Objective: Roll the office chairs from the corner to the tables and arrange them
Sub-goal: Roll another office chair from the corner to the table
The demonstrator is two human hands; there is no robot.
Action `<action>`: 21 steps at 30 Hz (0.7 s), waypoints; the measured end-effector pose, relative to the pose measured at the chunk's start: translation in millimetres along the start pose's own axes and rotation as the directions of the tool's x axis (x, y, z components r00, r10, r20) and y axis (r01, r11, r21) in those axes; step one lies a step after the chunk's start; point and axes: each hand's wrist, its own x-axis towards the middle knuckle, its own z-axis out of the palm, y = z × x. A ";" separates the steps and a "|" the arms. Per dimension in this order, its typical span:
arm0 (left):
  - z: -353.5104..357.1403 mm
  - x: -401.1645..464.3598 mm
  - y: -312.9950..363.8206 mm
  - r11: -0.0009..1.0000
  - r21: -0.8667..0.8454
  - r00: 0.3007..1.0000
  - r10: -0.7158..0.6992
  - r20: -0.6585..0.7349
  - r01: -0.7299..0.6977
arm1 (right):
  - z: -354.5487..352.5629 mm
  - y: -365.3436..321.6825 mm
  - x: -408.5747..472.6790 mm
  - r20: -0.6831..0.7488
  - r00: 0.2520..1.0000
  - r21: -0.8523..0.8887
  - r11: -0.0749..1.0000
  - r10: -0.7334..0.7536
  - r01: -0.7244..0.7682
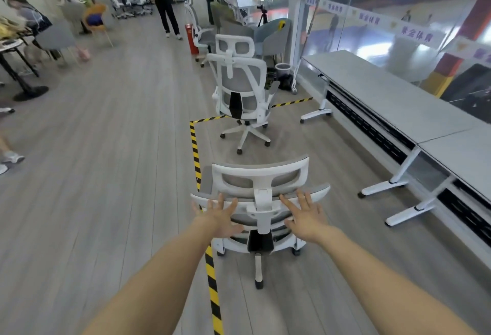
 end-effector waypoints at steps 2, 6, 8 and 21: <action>-24.5 33.2 -10.0 1.000 0.003 1.000 0.010 -0.008 -0.010 | -17.9 0.4 35.8 0.001 1.000 0.000 1.000 -0.005 0.005; -75.4 101.7 -31.7 0.999 -0.014 0.999 0.031 -0.021 -0.031 | -49.0 -0.9 113.7 -0.029 1.000 0.019 1.000 0.004 -0.004; -99.9 135.1 -41.5 0.999 -0.015 0.999 0.040 -0.029 -0.041 | -62.8 -1.5 152.4 -0.047 0.999 0.012 1.000 0.016 -0.016; -267.6 332.2 -111.8 0.988 0.075 0.990 0.136 -0.042 -0.132 | -157.7 -27.2 364.7 -0.042 0.987 0.059 0.987 0.155 -0.152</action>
